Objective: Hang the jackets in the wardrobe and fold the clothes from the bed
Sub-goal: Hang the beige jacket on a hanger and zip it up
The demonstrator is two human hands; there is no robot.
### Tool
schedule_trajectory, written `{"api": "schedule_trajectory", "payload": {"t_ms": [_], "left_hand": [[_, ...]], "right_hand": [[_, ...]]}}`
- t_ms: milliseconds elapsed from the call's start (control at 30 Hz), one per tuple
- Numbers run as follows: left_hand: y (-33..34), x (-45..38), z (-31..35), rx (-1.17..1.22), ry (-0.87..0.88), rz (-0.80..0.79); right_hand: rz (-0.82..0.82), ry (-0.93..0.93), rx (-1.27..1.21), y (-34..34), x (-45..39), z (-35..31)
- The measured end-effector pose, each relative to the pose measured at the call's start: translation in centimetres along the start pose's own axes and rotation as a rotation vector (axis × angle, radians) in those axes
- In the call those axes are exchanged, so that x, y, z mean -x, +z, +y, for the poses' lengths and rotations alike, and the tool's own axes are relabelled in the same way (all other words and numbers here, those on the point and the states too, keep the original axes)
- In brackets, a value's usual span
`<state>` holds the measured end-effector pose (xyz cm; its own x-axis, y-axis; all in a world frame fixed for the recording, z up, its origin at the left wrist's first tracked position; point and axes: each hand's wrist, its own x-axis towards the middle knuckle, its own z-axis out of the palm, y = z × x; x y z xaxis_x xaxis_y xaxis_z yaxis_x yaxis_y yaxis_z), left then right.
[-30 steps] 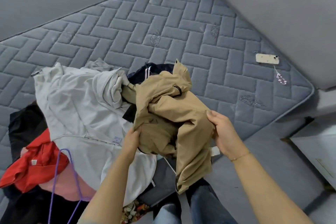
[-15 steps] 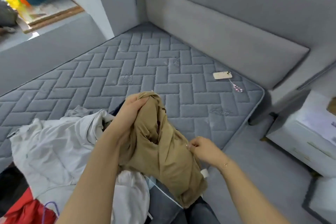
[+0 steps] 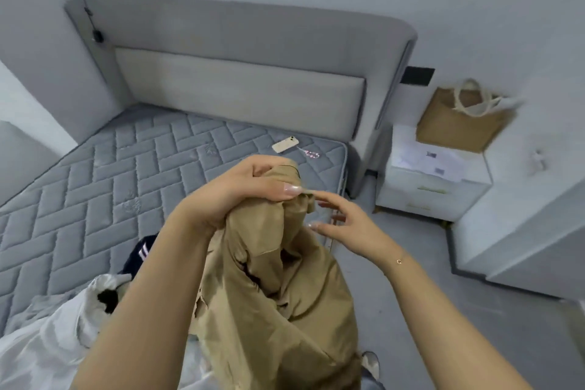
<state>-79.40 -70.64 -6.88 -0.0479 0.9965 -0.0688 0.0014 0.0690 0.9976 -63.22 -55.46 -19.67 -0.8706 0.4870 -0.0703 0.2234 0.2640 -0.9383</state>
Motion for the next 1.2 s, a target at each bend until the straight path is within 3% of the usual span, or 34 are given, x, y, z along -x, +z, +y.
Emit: {"api": "schedule_trajectory", "payload": {"t_ms": [167, 233, 367, 533, 733, 833, 1000, 1067, 1133, 1200], "left_hand": [[3.8, -3.2, 2.5, 0.015, 0.058, -0.138], [5.0, -4.4, 3.0, 0.039, 0.077, -0.161], [6.7, -7.5, 3.2, 0.010, 0.089, -0.149], [7.4, -11.9, 1.6, -0.052, 0.068, -0.072], [14.3, -19.6, -0.1, -0.295, -0.062, -0.100], [20.2, -24.0, -0.2, -0.370, -0.025, -0.098], [28.4, -30.5, -1.3, -0.759, 0.173, 0.028], [30.7, -33.5, -1.7, -0.696, -0.046, -0.176], [33.4, -36.4, -2.4, -0.566, -0.275, -0.580], [36.7, -39.2, -3.3, -0.421, -0.316, -0.912]], "right_hand": [[-0.131, -0.011, 0.017, -1.6, 1.6, -0.5], [-0.098, 0.005, 0.072, -2.2, 2.2, 0.6], [0.120, 0.092, 0.090, -5.9, 4.7, 3.7], [0.499, 0.190, -0.144, -15.4, 11.6, 7.0], [0.955, 0.089, -0.286, -26.6, 19.2, 7.3], [1.075, 0.020, -0.409, -31.0, 22.0, 6.8], [1.200, -0.063, -0.518, -36.7, 27.3, 6.8], [1.243, -0.087, -0.517, -38.9, 29.6, 6.9], [1.317, -0.119, -0.512, -41.2, 31.6, 7.1], [1.420, -0.163, -0.503, -43.6, 33.2, 7.4]]}}
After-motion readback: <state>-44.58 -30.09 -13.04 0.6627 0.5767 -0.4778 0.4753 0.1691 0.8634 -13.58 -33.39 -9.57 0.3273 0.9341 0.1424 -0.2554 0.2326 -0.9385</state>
